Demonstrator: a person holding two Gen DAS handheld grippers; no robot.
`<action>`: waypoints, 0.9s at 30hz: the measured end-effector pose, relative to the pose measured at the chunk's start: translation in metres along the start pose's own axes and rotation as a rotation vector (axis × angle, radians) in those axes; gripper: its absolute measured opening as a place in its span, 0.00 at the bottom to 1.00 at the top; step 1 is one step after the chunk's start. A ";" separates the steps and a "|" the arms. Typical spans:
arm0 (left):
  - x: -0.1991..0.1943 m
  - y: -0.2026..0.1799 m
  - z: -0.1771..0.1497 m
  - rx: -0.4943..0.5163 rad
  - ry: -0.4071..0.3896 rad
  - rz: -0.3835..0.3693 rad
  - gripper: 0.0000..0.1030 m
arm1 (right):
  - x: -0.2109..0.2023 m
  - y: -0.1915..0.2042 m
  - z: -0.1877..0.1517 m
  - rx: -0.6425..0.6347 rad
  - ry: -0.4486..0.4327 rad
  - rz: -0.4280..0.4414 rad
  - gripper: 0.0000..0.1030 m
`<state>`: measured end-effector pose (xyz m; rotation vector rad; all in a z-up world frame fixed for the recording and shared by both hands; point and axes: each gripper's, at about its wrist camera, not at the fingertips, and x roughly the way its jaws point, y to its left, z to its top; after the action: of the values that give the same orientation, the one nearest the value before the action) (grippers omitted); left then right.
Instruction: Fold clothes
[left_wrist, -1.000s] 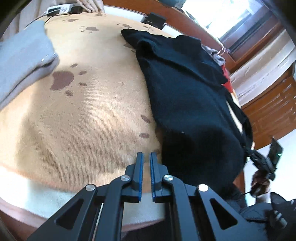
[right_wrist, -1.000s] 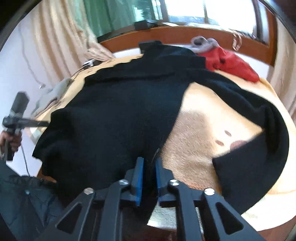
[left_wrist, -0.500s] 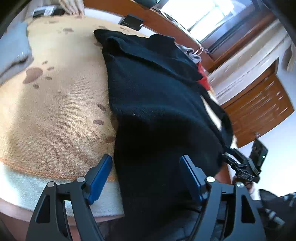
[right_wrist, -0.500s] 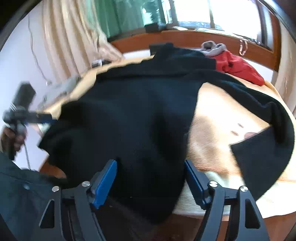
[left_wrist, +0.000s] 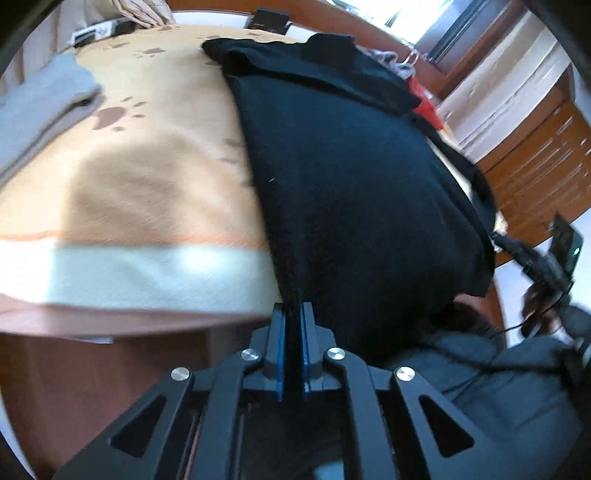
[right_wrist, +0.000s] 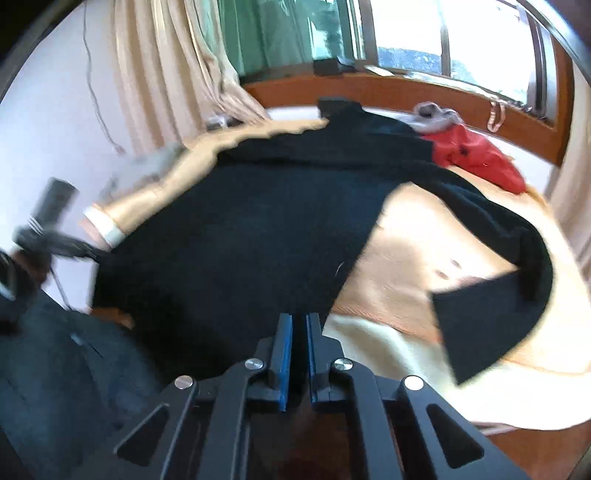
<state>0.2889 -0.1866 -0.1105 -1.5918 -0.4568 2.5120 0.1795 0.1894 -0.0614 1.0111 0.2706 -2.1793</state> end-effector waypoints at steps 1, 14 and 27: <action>0.000 0.004 -0.002 -0.002 0.006 0.014 0.07 | 0.003 -0.005 -0.004 0.016 0.016 0.004 0.09; -0.057 -0.047 0.036 0.341 -0.278 0.055 0.83 | 0.017 0.015 0.045 -0.043 -0.217 -0.012 0.60; 0.049 -0.048 0.096 0.303 -0.167 0.092 0.82 | 0.060 0.018 0.043 -0.133 0.033 0.059 0.61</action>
<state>0.1790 -0.1449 -0.0995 -1.3268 -0.0137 2.6383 0.1400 0.1262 -0.0749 0.9687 0.3909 -2.0648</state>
